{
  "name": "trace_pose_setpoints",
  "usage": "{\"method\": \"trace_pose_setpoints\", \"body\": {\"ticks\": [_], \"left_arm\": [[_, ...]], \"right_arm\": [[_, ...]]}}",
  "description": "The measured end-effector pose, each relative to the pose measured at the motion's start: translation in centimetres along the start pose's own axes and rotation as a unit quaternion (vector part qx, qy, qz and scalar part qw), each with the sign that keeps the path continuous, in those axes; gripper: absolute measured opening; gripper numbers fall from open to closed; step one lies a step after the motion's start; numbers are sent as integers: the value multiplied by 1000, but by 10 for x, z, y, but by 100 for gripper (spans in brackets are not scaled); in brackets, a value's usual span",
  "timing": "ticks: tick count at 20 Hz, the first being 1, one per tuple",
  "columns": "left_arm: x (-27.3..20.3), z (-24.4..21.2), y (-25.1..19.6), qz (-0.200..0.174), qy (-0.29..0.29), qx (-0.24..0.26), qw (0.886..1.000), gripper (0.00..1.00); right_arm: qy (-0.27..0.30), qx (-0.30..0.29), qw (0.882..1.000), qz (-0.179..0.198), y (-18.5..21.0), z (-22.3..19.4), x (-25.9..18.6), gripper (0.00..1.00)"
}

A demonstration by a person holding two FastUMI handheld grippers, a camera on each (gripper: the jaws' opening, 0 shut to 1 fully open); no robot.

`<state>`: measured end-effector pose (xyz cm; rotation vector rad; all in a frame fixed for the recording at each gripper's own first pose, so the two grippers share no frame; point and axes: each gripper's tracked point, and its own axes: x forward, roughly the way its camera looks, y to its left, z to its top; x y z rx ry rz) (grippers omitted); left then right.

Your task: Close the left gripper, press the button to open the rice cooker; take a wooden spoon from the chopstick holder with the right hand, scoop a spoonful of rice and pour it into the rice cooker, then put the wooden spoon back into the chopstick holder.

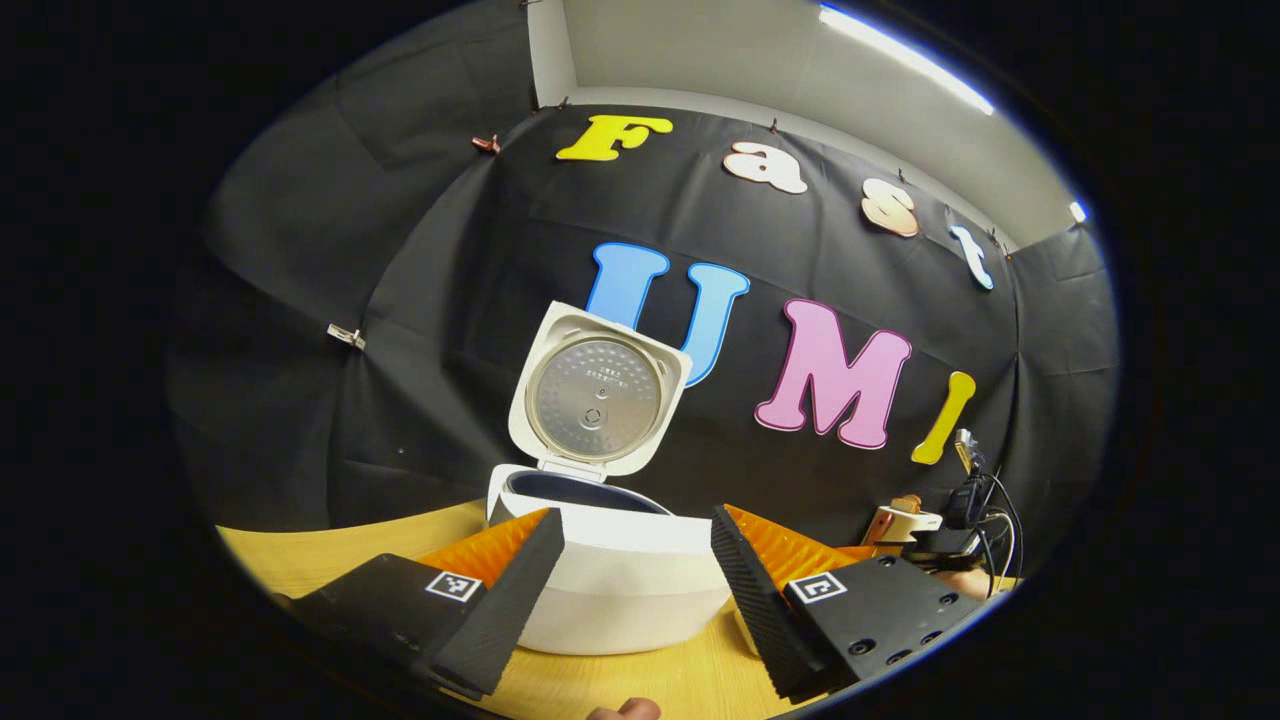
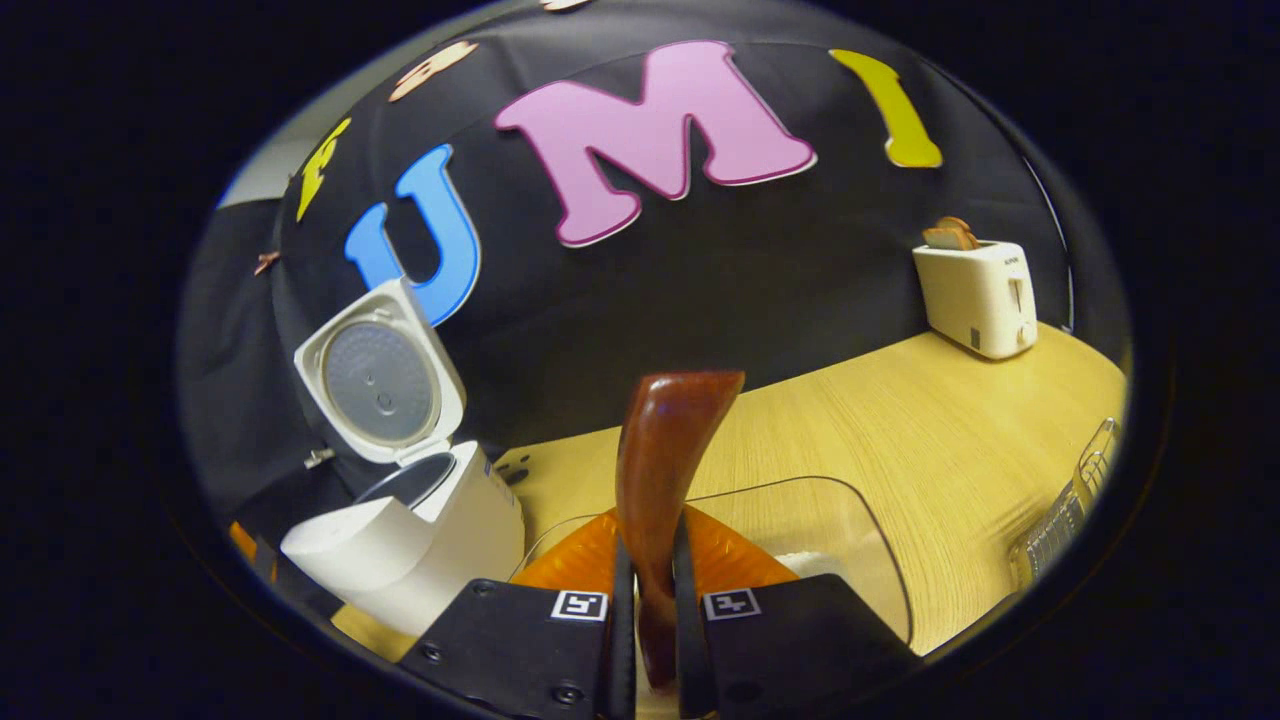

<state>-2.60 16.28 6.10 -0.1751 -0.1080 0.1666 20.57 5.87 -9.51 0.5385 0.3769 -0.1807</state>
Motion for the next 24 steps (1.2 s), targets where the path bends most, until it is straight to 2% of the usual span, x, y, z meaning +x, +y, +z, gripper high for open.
{"method": "trace_pose_setpoints", "body": {"ticks": [3,10,15,20,24], "left_arm": [[1,0,1,2,1,0,1000,95],[1,-1,1,1,3,1,1000,95],[1,-4,1,1,9,1,1000,95],[3,-5,7,4,8,-4,1000,95],[4,-9,15,8,15,-11,1000,95]], "right_arm": [[-17,34,999,-5,-8,16,-4,20],[-44,97,994,12,2,46,-14,20],[-66,117,991,17,13,77,-20,20],[-81,127,988,26,40,114,-19,20],[-77,136,986,50,84,135,-8,20]]}}
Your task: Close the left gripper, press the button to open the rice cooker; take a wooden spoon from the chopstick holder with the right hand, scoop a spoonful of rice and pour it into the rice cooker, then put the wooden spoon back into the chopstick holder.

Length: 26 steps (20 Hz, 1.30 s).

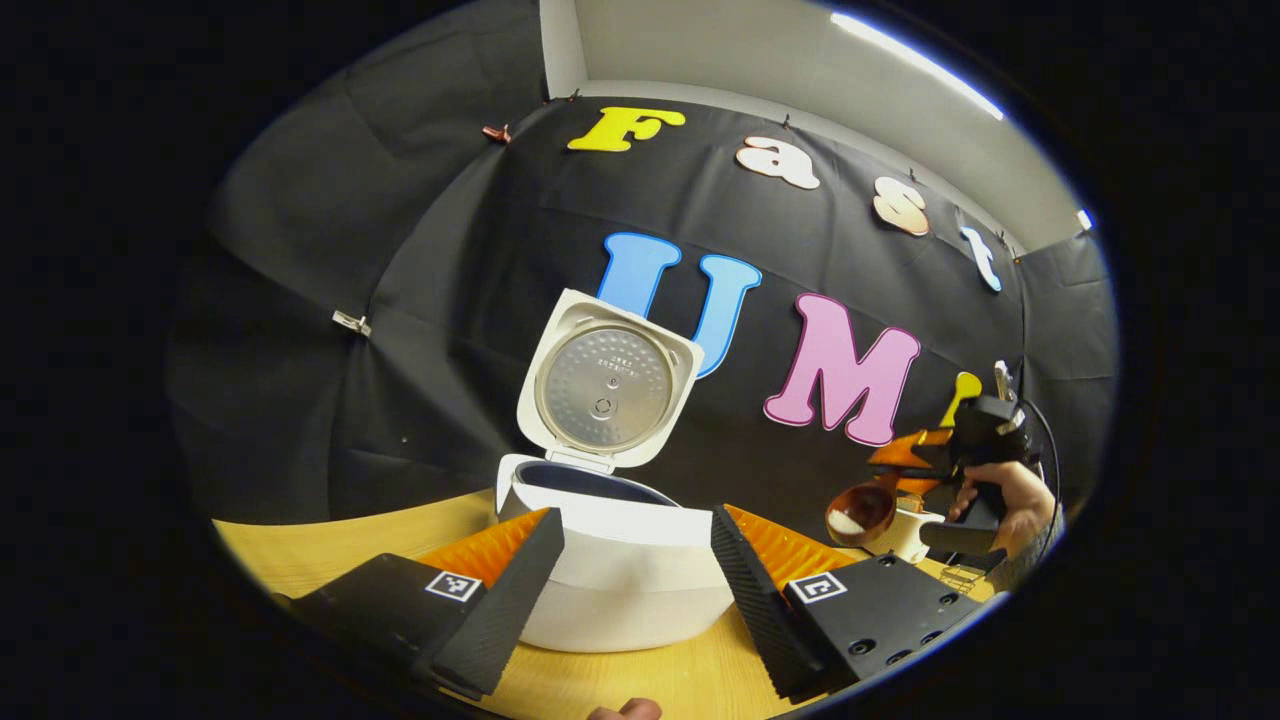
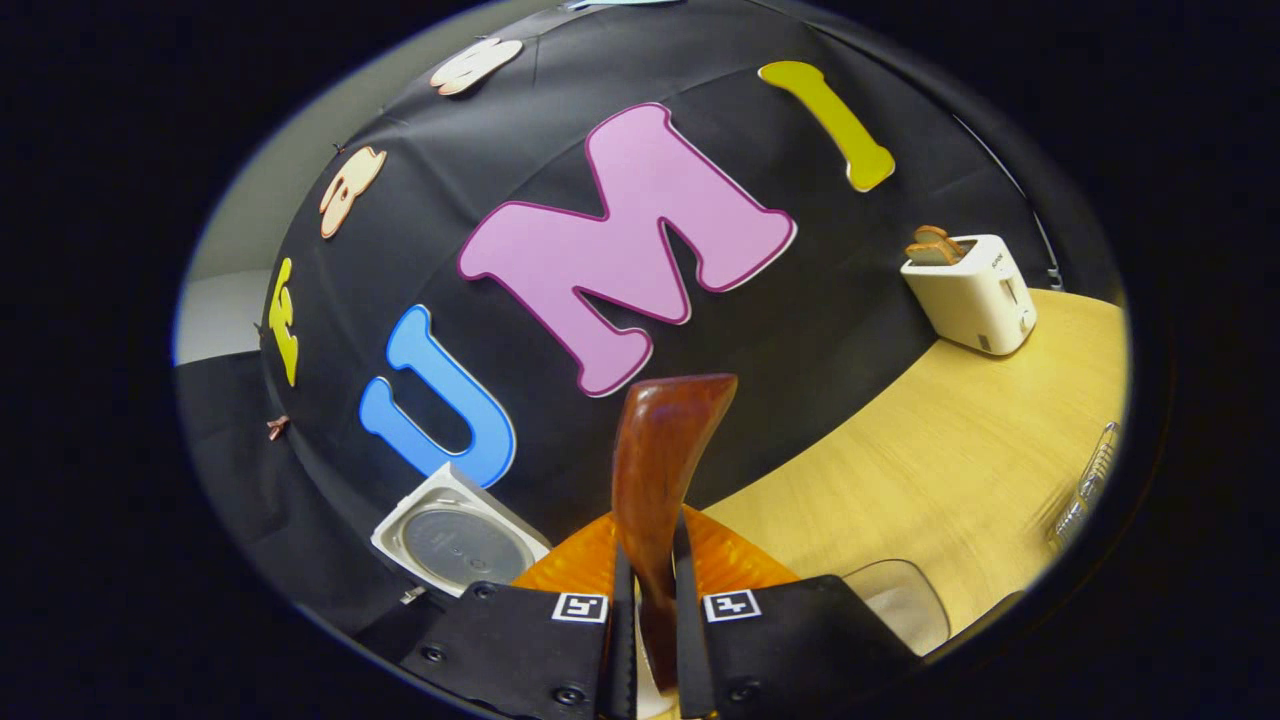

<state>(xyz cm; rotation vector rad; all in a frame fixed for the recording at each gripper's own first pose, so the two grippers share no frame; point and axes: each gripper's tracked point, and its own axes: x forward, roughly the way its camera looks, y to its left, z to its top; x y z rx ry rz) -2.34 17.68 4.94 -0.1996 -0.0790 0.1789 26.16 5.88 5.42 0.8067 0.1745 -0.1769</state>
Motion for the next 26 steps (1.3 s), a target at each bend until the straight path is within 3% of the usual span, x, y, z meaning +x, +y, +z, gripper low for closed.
{"method": "trace_pose_setpoints", "body": {"ticks": [5,11,17,26], "left_arm": [[-1,0,12,4,4,-15,1000,96],[-1,0,35,18,7,-24,1000,95],[0,-5,53,29,10,-46,998,95],[-1,-8,63,34,12,-70,997,95]], "right_arm": [[7,5,999,39,76,-11,28,20],[44,12,996,78,150,-66,69,20],[69,-69,992,85,183,-140,99,20],[42,-214,971,102,204,-174,111,19]]}}
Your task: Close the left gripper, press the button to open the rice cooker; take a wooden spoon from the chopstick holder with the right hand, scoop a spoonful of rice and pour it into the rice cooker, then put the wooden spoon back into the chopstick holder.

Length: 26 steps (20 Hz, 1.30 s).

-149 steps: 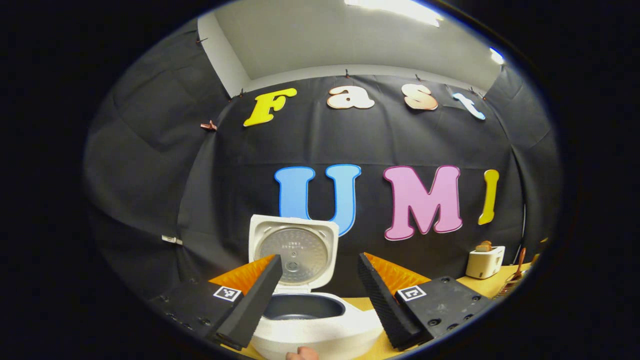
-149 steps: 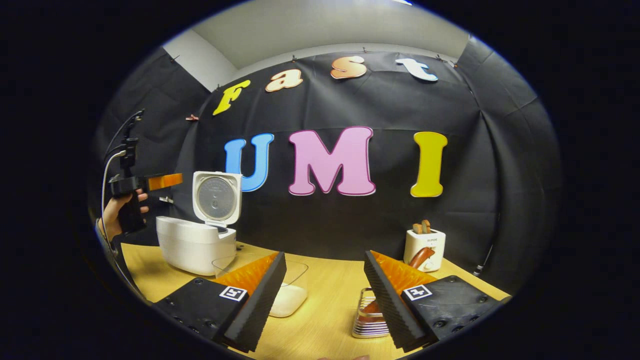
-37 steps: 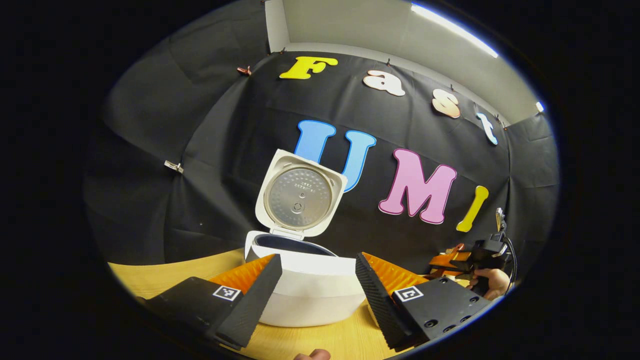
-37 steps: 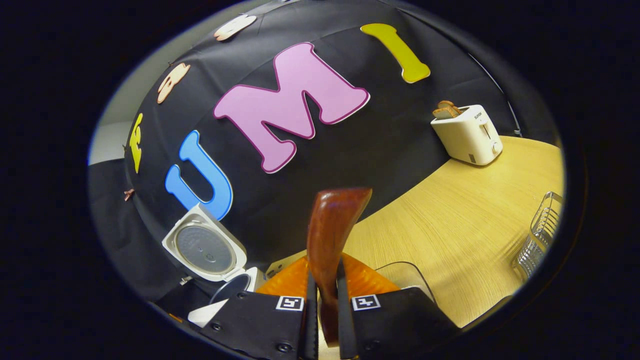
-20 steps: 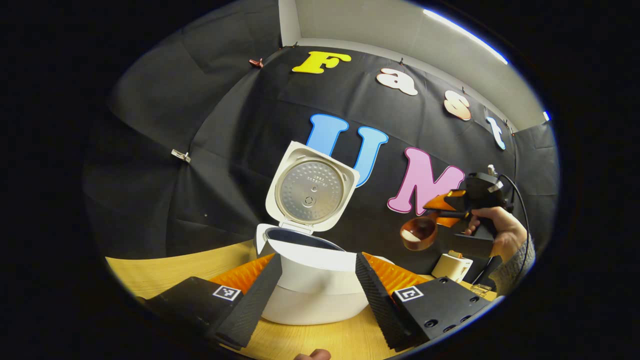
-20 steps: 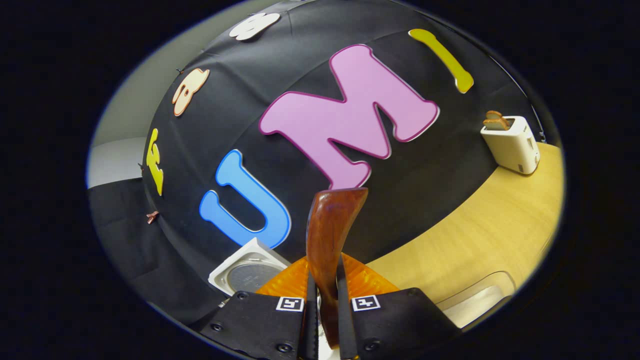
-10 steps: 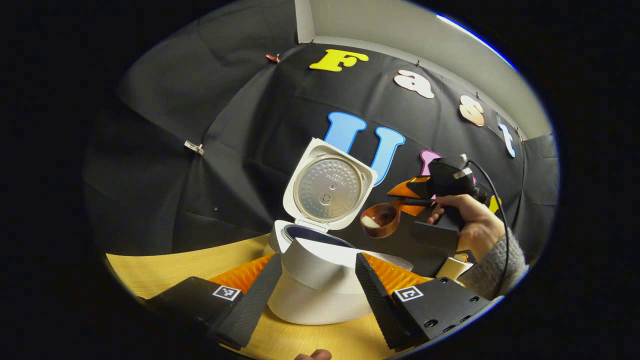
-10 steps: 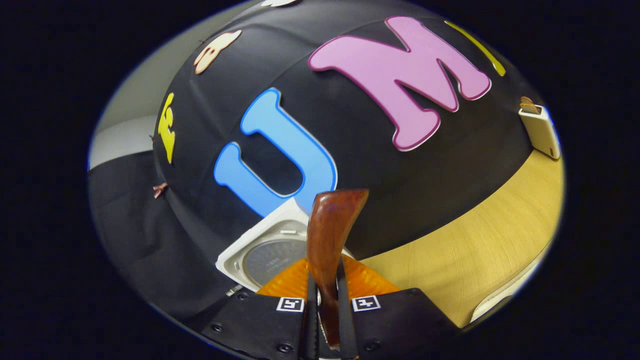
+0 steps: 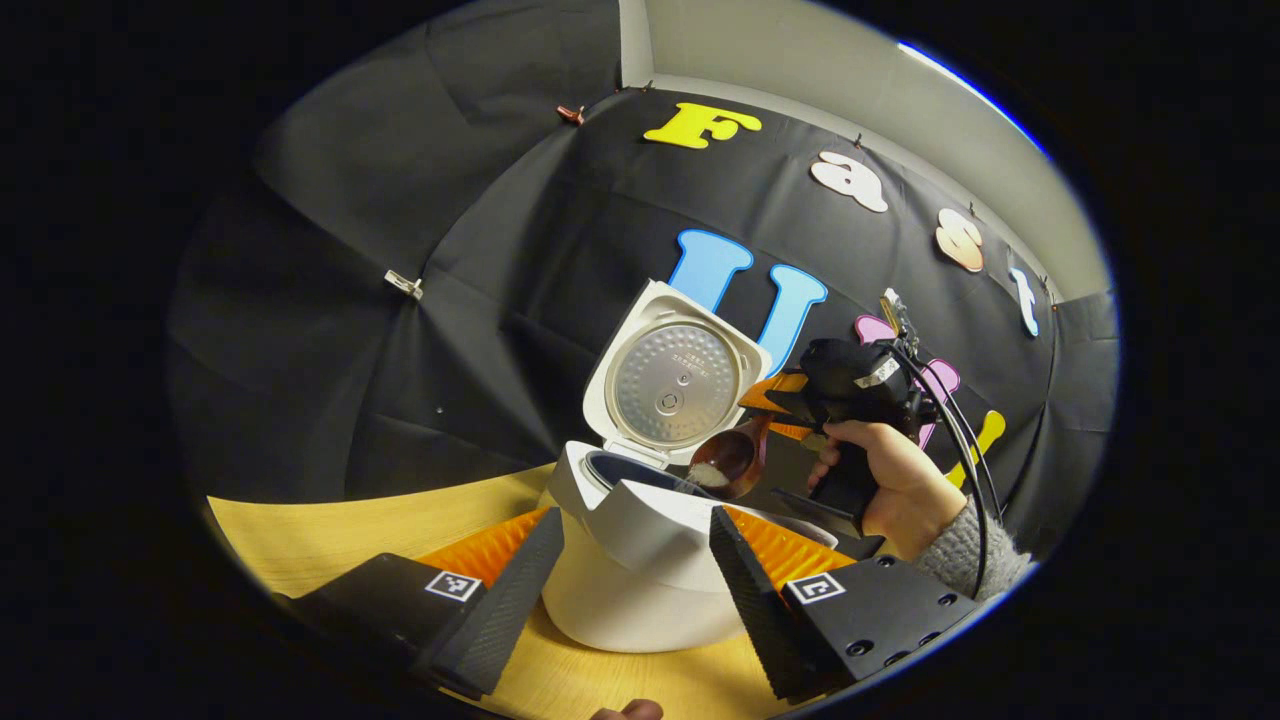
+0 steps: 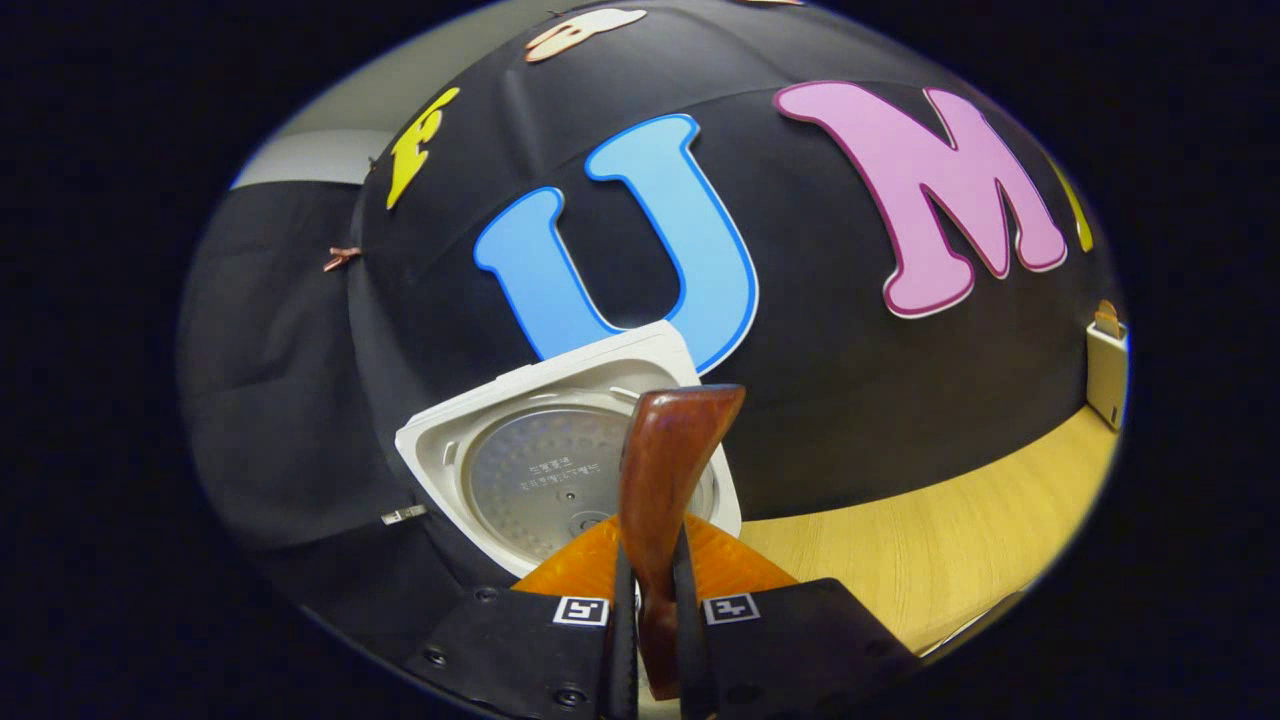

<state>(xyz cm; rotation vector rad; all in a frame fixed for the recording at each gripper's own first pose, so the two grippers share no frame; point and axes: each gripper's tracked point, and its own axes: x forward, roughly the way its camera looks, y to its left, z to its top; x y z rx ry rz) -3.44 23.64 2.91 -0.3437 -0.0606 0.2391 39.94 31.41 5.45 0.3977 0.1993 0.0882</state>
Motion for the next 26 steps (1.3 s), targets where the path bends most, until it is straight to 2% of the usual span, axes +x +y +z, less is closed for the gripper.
{"method": "trace_pose_setpoints", "body": {"ticks": [5,8,13,22,24,26], "left_arm": [[0,0,2,0,2,0,1000,95],[0,0,5,3,4,-2,1000,95],[-1,0,7,5,5,-4,1000,95],[-2,2,10,6,4,-6,1000,95],[-2,2,9,6,4,-6,1000,95],[-1,3,9,7,3,-6,1000,95]], "right_arm": [[-5,-70,997,14,12,-7,1,19],[-25,-125,992,23,22,-1,-4,19],[-65,-221,973,29,38,13,-11,19],[-92,-323,942,31,55,17,-19,19],[-83,-307,948,27,52,14,-17,19],[-58,-261,963,24,46,7,-15,19]]}}
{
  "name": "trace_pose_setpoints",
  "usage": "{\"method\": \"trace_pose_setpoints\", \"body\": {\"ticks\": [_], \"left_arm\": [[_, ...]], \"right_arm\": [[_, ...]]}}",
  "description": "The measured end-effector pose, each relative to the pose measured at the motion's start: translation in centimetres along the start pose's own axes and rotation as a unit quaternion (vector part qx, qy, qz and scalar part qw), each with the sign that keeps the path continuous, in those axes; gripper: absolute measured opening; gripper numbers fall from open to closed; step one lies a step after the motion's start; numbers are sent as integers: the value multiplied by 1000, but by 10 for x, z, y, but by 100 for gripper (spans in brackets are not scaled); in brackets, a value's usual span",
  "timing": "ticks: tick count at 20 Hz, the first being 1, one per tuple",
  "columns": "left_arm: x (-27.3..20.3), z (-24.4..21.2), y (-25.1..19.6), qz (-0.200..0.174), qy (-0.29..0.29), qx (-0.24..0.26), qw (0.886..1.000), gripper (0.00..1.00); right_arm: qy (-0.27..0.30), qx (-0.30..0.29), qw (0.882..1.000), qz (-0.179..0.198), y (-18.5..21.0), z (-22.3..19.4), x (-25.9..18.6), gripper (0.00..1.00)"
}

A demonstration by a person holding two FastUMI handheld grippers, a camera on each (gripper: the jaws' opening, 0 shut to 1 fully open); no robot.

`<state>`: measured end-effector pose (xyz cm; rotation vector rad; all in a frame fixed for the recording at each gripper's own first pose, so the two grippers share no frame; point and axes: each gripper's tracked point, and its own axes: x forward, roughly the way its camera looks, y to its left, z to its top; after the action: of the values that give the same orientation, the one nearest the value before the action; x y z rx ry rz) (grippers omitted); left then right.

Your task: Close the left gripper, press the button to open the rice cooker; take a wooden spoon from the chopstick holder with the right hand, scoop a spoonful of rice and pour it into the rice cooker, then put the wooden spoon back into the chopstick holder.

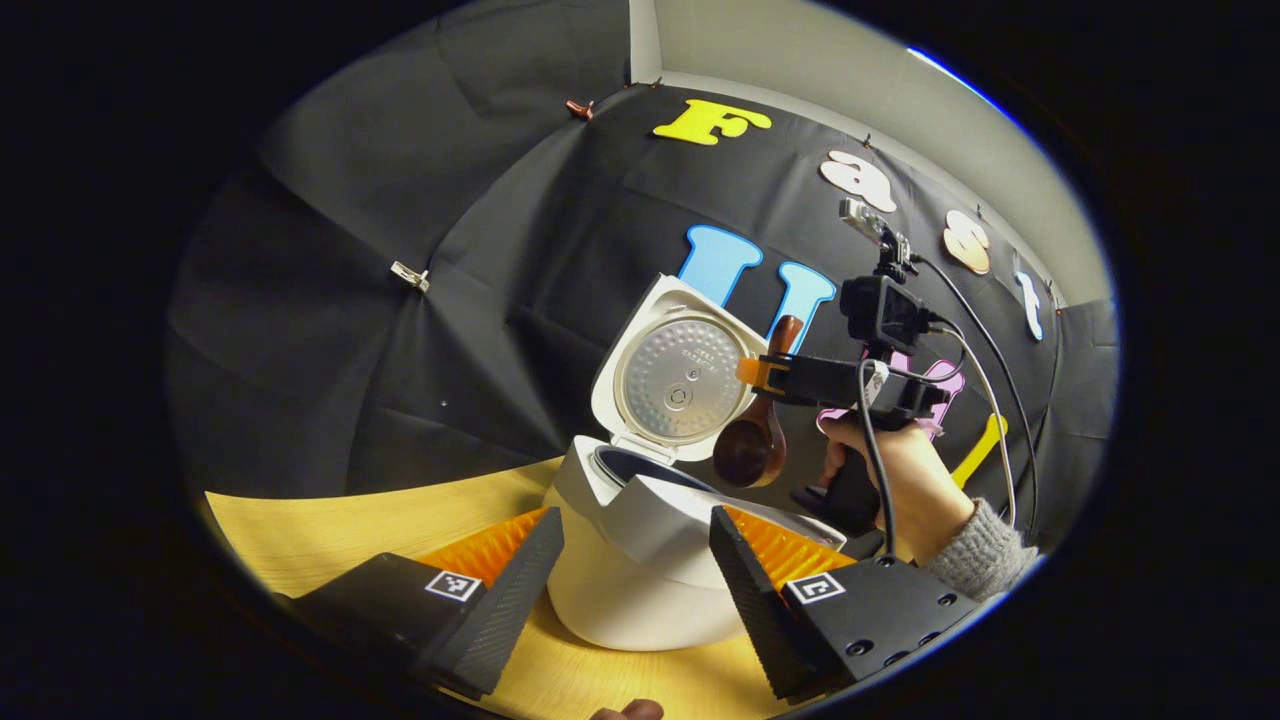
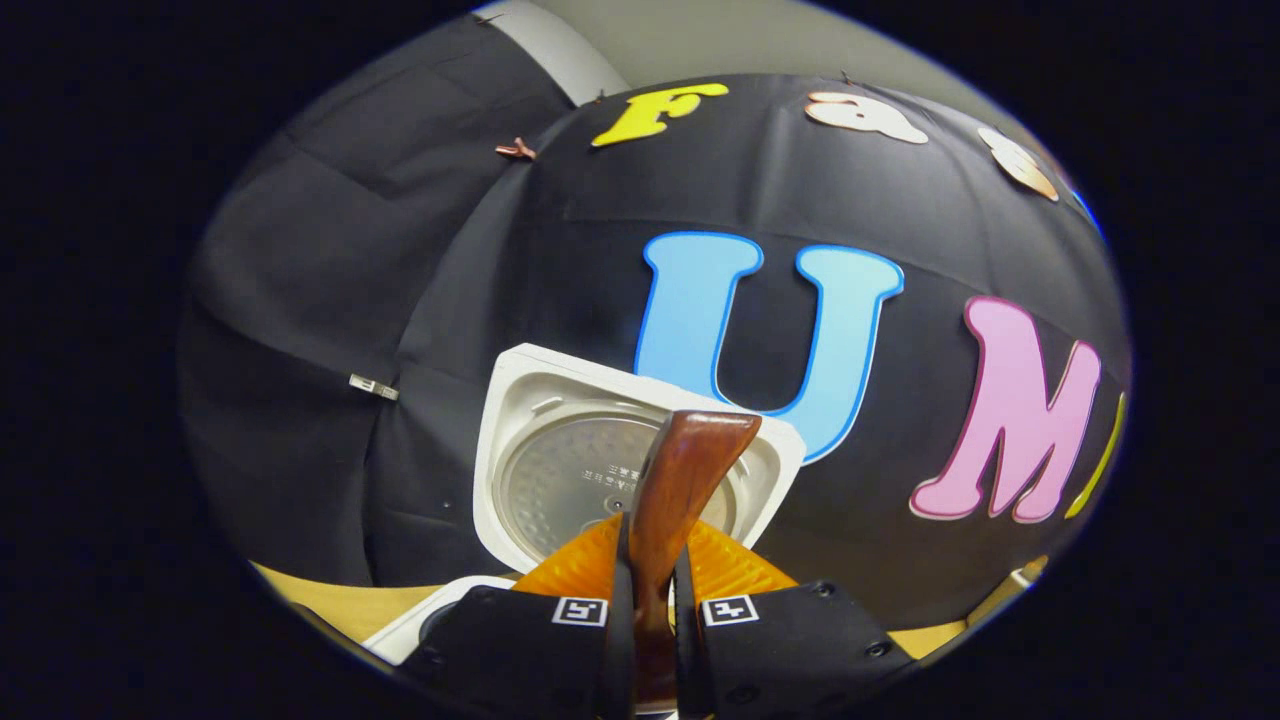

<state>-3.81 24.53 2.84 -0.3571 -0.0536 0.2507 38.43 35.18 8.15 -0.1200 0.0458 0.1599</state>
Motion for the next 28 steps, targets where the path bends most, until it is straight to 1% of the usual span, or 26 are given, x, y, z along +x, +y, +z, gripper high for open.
{"method": "trace_pose_setpoints", "body": {"ticks": [2,4,5,6,9,14,15,17,21,25,28], "left_arm": [[-2,1,0,-1,-1,-3,1000,95],[-2,1,-1,-1,0,-5,1000,95],[-2,1,-1,-1,0,-5,1000,95],[0,0,-1,-2,1,-5,1000,95],[1,-4,-4,-6,6,-10,1000,95],[1,-5,-9,-9,8,-4,1000,95],[1,-5,-11,-10,8,-4,1000,95],[1,-6,-15,-15,10,-5,1000,95],[1,-7,-22,-17,12,2,1000,95],[-2,-6,-35,-25,10,13,1000,95],[-2,-8,-46,-31,12,19,999,95]], "right_arm": [[34,76,997,8,-8,-11,3,20],[58,150,987,15,-21,-17,3,20],[63,178,982,17,-27,-19,2,20],[65,195,979,15,-36,-18,-1,20],[55,208,977,5,-70,-11,-19,20],[31,289,957,7,-136,8,-73,20],[27,296,955,1,-154,8,-86,20],[14,297,955,-17,-192,8,-118,20],[-8,273,960,-59,-264,8,-188,20],[-23,254,962,-98,-321,6,-256,20],[-19,247,960,-127,-356,-13,-294,20]]}}
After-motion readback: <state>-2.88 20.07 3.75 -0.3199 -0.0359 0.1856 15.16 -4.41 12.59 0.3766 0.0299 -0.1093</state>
